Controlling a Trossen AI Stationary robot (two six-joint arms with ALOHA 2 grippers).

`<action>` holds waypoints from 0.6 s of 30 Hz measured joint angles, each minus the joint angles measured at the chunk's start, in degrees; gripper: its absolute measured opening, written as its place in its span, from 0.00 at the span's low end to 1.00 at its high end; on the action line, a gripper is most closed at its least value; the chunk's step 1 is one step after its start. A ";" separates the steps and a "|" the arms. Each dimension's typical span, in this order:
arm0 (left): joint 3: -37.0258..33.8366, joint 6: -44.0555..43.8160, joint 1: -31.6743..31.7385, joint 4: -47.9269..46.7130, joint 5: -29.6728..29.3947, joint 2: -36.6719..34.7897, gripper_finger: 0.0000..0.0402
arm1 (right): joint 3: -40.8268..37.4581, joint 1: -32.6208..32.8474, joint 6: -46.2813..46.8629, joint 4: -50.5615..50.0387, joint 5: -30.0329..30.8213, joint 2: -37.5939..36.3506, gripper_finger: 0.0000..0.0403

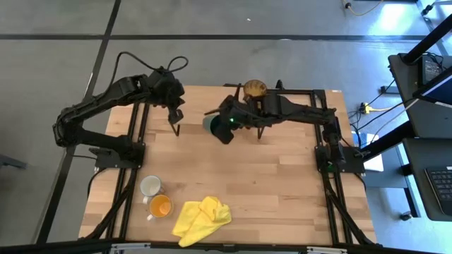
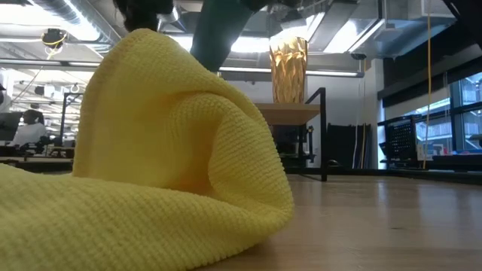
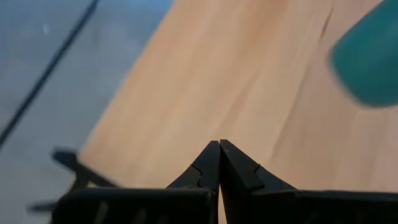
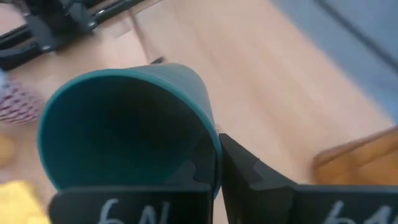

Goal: Stack small to large cups/mugs on shelf
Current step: Put the green cup on the shelf

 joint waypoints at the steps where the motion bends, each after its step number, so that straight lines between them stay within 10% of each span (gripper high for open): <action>1: 0.00 -0.59 0.00 -1.61 -0.10 0.00 0.00 | 0.00 0.21 1.62 -0.27 -1.50 0.00 0.03; 18: 0.00 -17.01 -2.78 -19.26 -10.59 0.00 0.00 | 0.04 -1.81 18.23 -2.37 -3.94 -0.54 0.02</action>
